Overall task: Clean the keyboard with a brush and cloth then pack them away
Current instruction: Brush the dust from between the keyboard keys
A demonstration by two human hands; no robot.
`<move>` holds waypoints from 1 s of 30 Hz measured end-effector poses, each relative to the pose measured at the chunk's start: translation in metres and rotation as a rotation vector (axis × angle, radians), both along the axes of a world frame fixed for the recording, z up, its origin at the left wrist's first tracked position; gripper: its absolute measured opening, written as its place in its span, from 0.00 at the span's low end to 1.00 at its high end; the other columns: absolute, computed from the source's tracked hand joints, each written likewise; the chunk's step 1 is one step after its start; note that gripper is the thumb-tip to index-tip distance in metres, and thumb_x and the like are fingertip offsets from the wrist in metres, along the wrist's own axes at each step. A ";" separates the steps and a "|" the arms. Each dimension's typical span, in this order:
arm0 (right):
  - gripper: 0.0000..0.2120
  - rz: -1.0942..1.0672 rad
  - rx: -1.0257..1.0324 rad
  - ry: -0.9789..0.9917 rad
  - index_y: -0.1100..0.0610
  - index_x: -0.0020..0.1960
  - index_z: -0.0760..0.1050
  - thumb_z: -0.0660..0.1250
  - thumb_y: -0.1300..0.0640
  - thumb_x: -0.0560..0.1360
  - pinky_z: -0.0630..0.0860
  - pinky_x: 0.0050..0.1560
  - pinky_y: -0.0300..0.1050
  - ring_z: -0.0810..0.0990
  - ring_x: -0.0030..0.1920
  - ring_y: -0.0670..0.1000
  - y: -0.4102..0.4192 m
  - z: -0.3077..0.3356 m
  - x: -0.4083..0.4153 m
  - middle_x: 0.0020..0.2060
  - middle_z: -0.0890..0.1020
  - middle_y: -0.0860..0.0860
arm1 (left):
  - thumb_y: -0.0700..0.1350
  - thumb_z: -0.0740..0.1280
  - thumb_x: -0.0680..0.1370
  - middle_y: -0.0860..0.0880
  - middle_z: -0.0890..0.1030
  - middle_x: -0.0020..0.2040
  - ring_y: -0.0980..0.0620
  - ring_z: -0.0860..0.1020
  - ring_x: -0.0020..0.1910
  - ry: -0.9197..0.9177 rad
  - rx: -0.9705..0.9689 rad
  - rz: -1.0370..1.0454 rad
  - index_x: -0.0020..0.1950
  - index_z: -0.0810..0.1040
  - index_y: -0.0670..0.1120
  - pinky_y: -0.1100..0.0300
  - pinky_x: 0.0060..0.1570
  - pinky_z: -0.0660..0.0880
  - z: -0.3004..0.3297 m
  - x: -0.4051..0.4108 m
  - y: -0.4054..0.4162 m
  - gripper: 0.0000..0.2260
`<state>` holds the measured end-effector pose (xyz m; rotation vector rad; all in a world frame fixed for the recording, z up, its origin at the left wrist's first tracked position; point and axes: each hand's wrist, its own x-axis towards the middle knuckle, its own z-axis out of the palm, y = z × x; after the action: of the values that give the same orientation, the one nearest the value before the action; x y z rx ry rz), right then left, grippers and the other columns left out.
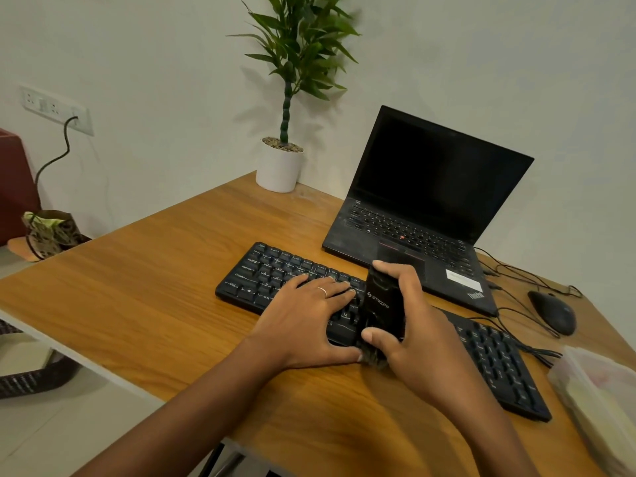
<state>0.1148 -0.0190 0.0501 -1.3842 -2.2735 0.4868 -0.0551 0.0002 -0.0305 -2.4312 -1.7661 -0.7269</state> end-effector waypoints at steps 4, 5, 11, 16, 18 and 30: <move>0.38 -0.081 0.119 0.040 0.36 0.70 0.50 0.70 0.58 0.73 0.77 0.47 0.42 0.73 0.47 0.42 0.003 -0.004 -0.009 0.49 0.69 0.39 | 0.75 0.57 0.71 0.57 0.61 0.77 0.58 0.55 0.76 0.006 0.003 0.003 0.78 0.60 0.53 0.55 0.74 0.49 -0.001 0.000 0.000 0.41; 0.38 -0.094 0.141 0.063 0.37 0.70 0.50 0.70 0.58 0.73 0.76 0.47 0.41 0.73 0.46 0.42 0.002 -0.007 -0.010 0.49 0.69 0.39 | 0.75 0.57 0.71 0.57 0.61 0.77 0.58 0.55 0.76 0.006 0.000 0.002 0.78 0.60 0.53 0.55 0.74 0.49 -0.001 0.000 0.000 0.41; 0.37 -0.066 0.019 0.044 0.37 0.68 0.52 0.71 0.57 0.72 0.78 0.46 0.44 0.75 0.45 0.42 0.003 -0.002 -0.003 0.45 0.70 0.37 | 0.74 0.59 0.71 0.57 0.61 0.77 0.58 0.56 0.76 0.005 -0.004 0.002 0.78 0.60 0.53 0.54 0.74 0.50 -0.001 0.000 0.001 0.41; 0.38 -0.140 0.121 0.091 0.39 0.70 0.51 0.71 0.57 0.72 0.77 0.45 0.41 0.75 0.47 0.42 0.005 -0.008 -0.006 0.53 0.73 0.42 | 0.75 0.58 0.71 0.57 0.60 0.77 0.58 0.55 0.76 0.006 -0.018 0.003 0.78 0.60 0.53 0.54 0.75 0.49 0.000 0.001 0.000 0.41; 0.37 -0.046 0.041 0.058 0.37 0.68 0.52 0.71 0.57 0.72 0.77 0.42 0.38 0.74 0.43 0.40 0.002 -0.006 -0.002 0.47 0.70 0.37 | 0.73 0.59 0.71 0.56 0.60 0.77 0.58 0.55 0.76 0.008 -0.014 0.002 0.78 0.60 0.53 0.54 0.75 0.49 0.000 0.001 0.000 0.40; 0.37 -0.022 -0.060 0.221 0.37 0.67 0.55 0.72 0.60 0.70 0.78 0.39 0.40 0.76 0.44 0.42 0.017 -0.007 0.011 0.46 0.70 0.37 | 0.75 0.57 0.71 0.56 0.58 0.78 0.58 0.53 0.76 0.026 -0.035 0.004 0.78 0.58 0.53 0.55 0.75 0.48 0.001 0.000 0.000 0.42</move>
<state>0.1259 -0.0016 0.0426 -1.3116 -2.0803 0.6709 -0.0552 0.0003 -0.0298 -2.4464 -1.7892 -0.6672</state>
